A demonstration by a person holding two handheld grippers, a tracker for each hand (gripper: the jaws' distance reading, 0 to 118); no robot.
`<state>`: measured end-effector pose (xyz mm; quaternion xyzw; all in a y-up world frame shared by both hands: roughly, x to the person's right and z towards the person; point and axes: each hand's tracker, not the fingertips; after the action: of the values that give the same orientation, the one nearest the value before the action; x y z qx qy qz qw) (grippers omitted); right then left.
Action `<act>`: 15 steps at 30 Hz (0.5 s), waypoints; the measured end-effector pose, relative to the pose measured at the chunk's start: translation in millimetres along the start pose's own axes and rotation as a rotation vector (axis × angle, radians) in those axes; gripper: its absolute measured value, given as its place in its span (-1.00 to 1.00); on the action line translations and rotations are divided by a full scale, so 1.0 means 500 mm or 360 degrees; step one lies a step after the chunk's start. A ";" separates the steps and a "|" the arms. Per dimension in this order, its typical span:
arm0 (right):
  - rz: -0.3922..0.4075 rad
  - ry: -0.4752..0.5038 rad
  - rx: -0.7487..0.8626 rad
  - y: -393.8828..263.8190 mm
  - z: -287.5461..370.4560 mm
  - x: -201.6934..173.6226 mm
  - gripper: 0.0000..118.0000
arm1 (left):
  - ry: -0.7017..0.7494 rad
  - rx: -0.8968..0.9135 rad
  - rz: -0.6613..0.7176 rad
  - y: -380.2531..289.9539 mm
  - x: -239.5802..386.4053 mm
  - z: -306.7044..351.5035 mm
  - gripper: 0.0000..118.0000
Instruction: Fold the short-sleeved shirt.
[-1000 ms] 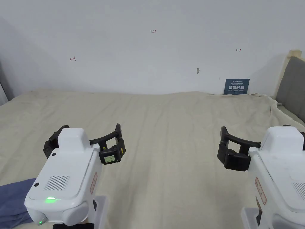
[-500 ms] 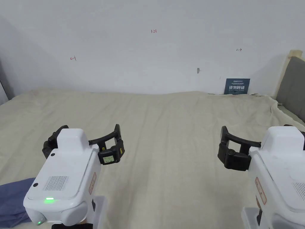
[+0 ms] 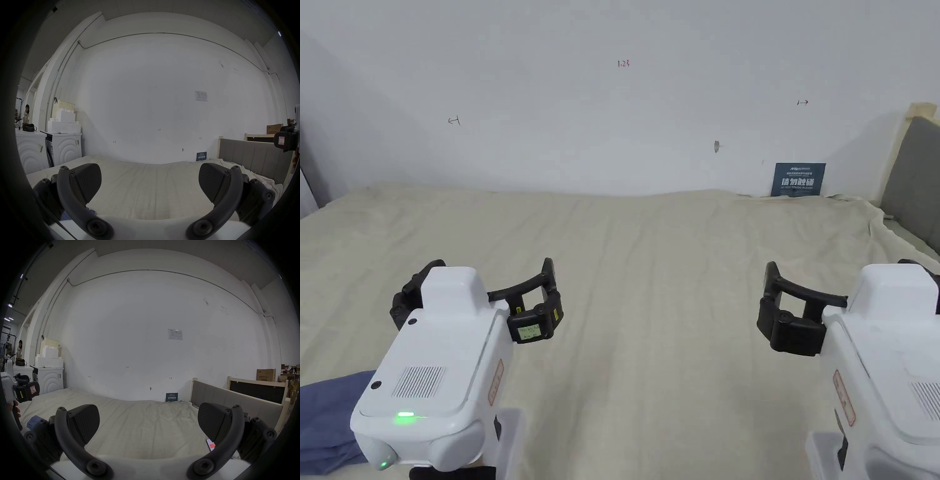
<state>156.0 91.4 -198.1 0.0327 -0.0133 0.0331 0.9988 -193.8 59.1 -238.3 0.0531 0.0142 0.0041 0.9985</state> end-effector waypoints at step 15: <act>-0.0275 -0.0051 -0.0269 0.011 -0.011 0.006 1.00 | -0.0020 0.0005 -0.0008 0.004 0.003 0.007 1.00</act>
<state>158.5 97.4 -203.4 -0.0501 -0.0292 -0.0548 0.9968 -192.4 60.6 -234.8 0.0546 0.0080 0.0011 0.9985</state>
